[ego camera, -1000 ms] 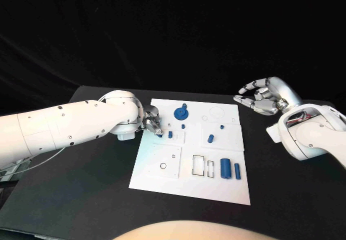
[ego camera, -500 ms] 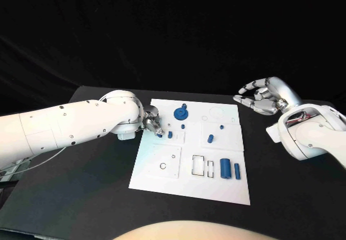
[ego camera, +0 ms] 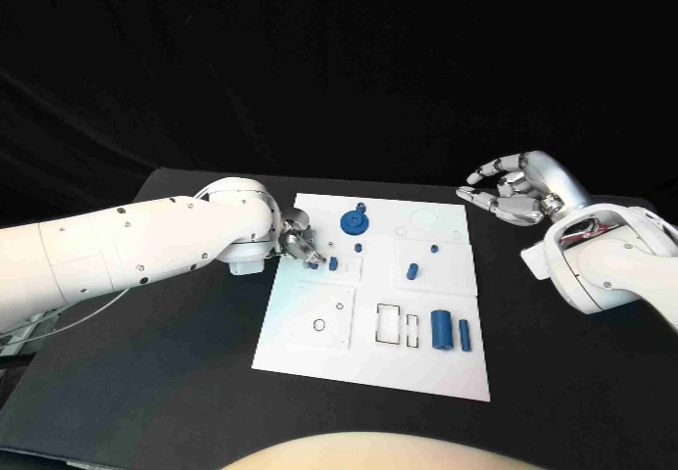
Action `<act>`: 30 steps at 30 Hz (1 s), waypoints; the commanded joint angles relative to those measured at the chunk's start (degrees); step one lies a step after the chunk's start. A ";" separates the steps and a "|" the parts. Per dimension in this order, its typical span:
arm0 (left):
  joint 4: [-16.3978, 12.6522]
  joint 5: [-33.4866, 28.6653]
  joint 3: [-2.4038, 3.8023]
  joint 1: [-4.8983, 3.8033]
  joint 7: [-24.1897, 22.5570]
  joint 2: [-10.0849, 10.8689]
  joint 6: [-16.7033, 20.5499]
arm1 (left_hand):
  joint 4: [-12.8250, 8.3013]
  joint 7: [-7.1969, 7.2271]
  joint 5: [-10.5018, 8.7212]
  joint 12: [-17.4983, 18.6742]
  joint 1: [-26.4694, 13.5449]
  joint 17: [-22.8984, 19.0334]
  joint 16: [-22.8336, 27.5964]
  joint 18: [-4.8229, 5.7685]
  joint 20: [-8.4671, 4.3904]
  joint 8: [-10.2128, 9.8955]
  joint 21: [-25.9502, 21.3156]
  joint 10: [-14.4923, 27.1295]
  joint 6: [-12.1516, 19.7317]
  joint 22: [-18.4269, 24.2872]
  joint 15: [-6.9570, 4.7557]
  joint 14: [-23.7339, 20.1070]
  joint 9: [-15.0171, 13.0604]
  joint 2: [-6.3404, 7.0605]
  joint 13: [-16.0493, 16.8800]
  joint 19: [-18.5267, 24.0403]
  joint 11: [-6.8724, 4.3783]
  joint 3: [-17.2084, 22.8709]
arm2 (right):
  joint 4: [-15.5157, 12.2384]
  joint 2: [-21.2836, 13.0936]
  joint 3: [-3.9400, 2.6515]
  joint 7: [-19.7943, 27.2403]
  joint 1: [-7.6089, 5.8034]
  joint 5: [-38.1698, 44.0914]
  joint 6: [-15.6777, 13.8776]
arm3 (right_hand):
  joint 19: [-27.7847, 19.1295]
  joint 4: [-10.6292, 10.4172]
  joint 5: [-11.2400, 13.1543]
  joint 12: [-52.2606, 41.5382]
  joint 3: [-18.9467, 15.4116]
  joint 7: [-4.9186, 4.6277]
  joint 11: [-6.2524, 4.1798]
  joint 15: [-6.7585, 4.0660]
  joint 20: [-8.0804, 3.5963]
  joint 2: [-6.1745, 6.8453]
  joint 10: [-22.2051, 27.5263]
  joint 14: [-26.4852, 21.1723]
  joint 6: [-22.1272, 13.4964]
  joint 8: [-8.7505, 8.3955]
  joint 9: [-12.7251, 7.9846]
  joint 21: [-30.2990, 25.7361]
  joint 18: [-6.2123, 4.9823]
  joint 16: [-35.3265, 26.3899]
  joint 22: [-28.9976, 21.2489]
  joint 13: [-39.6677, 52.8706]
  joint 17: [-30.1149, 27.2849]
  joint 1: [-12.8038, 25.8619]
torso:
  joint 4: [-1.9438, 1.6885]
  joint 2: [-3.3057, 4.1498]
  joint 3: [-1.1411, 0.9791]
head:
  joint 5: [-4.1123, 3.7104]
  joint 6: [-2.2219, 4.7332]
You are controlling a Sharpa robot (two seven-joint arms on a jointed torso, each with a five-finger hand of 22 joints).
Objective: Assemble the parts on the task board
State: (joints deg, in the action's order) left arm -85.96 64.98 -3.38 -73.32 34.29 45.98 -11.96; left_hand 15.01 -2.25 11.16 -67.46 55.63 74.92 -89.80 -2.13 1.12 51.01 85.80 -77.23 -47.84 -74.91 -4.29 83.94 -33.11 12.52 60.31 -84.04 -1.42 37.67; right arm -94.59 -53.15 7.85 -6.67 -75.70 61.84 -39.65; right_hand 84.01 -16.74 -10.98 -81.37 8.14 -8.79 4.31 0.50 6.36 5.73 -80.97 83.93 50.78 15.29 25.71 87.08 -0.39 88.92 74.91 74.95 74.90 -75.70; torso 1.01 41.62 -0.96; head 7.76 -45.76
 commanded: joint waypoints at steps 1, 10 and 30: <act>0.12 -0.53 -0.10 0.14 0.21 -0.08 -1.32 | 0.32 -0.28 -0.10 -0.13 -0.73 15.08 -0.20 0.25 -0.22 -0.19 0.05 0.12 -0.14 -6.84 -0.45 6.06 0.12 -0.05 -0.08 -2.00 -0.09 -1.00 | -0.01 0.05 0.00 0.39 0.05 0.54 0.45 | 4.02 0.01 -0.26 0.32 -0.20 0.06 -0.22 -0.48 -0.23 -0.12 -0.08 5.18 -0.44 0.29 0.08 -0.19 -0.49 -0.23 12.97 4.98 11.37 0.43 | -0.01 -0.03 -0.02 | 0.02 -0.02; 0.28 -0.48 -0.07 0.14 0.22 0.17 -0.81 | 1.29 -0.28 -0.06 -0.09 -0.82 15.08 -0.20 0.25 -0.22 -0.22 0.02 0.16 -0.16 -6.84 -0.45 6.06 0.34 -0.19 -0.12 -2.00 -0.09 -3.08 | -0.01 0.00 0.00 0.42 0.07 0.52 0.43 | 3.99 -0.02 -0.26 0.32 -0.26 0.05 -0.22 -0.48 -0.23 -0.12 -0.09 5.18 -0.47 0.30 0.09 -0.24 -0.50 -0.22 12.94 4.99 11.38 0.57 | 0.04 0.00 -0.02 | 0.02 0.04; -0.46 -10.46 0.78 0.07 -6.34 1.45 15.26 | 1.84 -1.60 -7.07 7.79 -7.94 15.02 -0.16 -0.95 0.32 -1.30 -3.35 6.98 4.48 -1.33 0.44 6.04 1.47 -1.71 -9.63 0.64 1.13 -17.16 | 0.09 0.00 0.00 0.53 0.17 0.46 0.30 | 3.96 -0.04 -0.25 0.39 -0.38 0.04 -0.21 -0.47 -0.23 -0.11 -0.02 5.16 -0.54 0.33 0.10 -0.30 -0.52 -0.26 12.91 4.91 11.29 0.87 | 0.00 0.03 -0.06 | -0.37 0.43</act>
State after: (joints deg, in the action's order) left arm -86.34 59.18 -2.65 -73.22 31.74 47.43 -2.51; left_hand 16.84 -3.68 4.30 -60.51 47.56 74.91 -89.79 -2.14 1.38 49.91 82.72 -71.00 -43.88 -74.91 -4.29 83.94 -31.73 11.25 51.70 -83.79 -0.40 21.15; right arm -94.51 -53.19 7.85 -6.60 -75.58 61.82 -39.66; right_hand 84.01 -16.74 -10.98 -81.37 8.14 -8.79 4.31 0.50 6.36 5.50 -80.97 83.93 50.78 15.28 25.75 87.08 -0.39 88.92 74.94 74.93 74.93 -75.47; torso 1.05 41.61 -1.02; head 7.46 -45.36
